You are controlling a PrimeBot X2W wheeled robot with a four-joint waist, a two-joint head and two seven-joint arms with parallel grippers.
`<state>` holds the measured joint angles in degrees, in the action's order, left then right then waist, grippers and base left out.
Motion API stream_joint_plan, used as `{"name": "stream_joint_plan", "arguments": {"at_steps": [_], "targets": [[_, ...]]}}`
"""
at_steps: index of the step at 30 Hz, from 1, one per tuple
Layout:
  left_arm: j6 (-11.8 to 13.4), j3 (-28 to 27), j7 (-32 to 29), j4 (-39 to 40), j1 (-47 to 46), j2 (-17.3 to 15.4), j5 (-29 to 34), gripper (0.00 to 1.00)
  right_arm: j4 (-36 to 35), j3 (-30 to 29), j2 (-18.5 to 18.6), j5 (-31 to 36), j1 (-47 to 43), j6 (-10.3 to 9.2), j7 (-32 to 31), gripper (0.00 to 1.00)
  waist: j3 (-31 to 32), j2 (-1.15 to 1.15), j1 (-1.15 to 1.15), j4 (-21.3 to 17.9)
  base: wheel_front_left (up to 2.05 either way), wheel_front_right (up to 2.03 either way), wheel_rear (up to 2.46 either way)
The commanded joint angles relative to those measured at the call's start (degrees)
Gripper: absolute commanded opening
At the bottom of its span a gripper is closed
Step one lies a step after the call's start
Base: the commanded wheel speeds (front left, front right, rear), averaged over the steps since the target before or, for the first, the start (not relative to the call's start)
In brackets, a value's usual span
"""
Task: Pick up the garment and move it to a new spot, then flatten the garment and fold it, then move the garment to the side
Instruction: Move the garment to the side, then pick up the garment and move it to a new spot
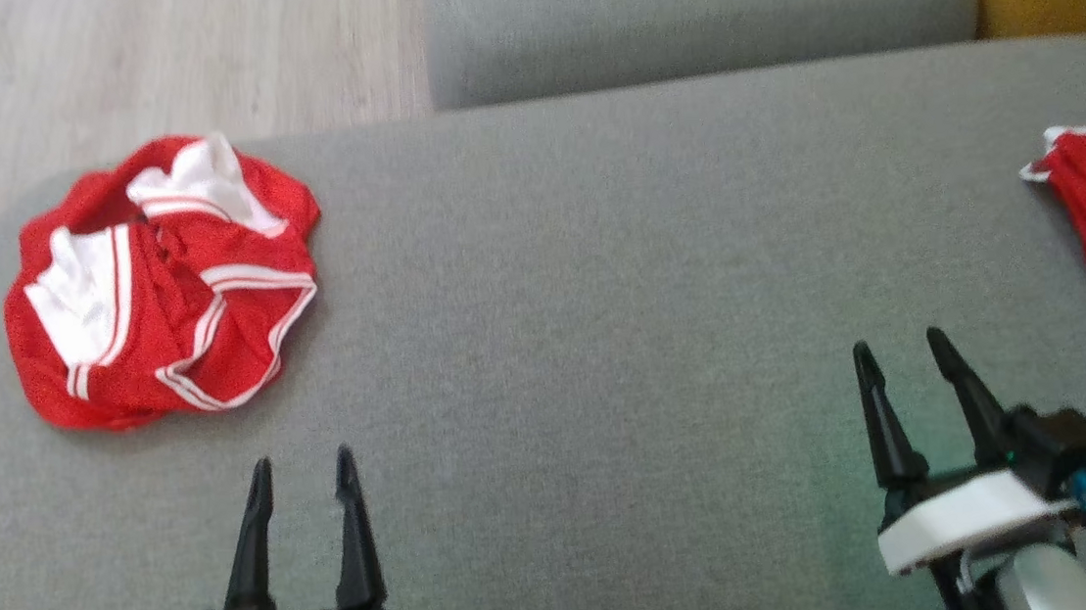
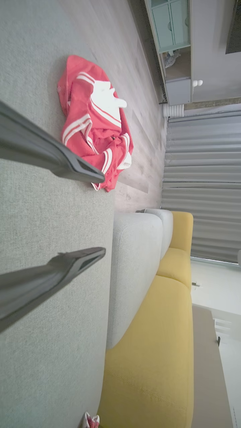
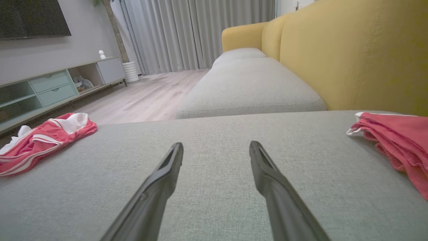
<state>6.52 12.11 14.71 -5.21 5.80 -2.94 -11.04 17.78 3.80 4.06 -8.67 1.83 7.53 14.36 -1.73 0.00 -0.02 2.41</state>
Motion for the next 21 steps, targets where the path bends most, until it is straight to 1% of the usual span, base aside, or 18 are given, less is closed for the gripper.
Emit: {"name": "stream_joint_plan", "arguments": {"at_steps": [1, 4, 7, 11, 21], "targets": [[0.1, -2.4, 0.3, 2.3, -1.0, 0.1, 0.4, 1.00, -2.9, 1.6, -0.2, 0.5, 1.2, -0.04, 0.6, 1.00, 2.1, 0.00, 0.02, -0.3, 0.00, 0.00, 0.00], [0.3, -3.6, 0.3, 3.1, 1.4, 0.1, 0.2, 1.00, -5.6, 1.8, -0.4, 1.4, -1.9, -0.04, 0.6, 1.00, 3.4, 0.00, 0.02, -0.9, 0.00, 0.00, 0.00], [-0.2, -4.3, 0.3, 3.4, 3.3, 0.1, 0.1, 1.00, -7.2, 0.9, -0.7, 1.7, -4.2, -0.04, 0.6, 1.00, 4.3, 0.00, 0.02, -1.4, 0.00, 0.00, 0.00], [-1.1, -4.8, 0.3, 3.2, 4.3, 0.1, 0.7, 1.00, -7.7, 0.8, -0.9, 1.5, -5.8, -0.04, 0.6, 1.00, 4.9, 0.00, 0.02, -1.8, 0.00, 0.00, 0.00], [-1.7, -4.7, 0.3, 2.6, 4.3, 0.1, 1.6, 1.00, -8.5, 1.6, -1.1, 2.2, -6.8, -0.04, 0.6, 1.00, 5.3, 0.00, 0.02, -1.8, 0.00, 0.00, 0.00]]}}
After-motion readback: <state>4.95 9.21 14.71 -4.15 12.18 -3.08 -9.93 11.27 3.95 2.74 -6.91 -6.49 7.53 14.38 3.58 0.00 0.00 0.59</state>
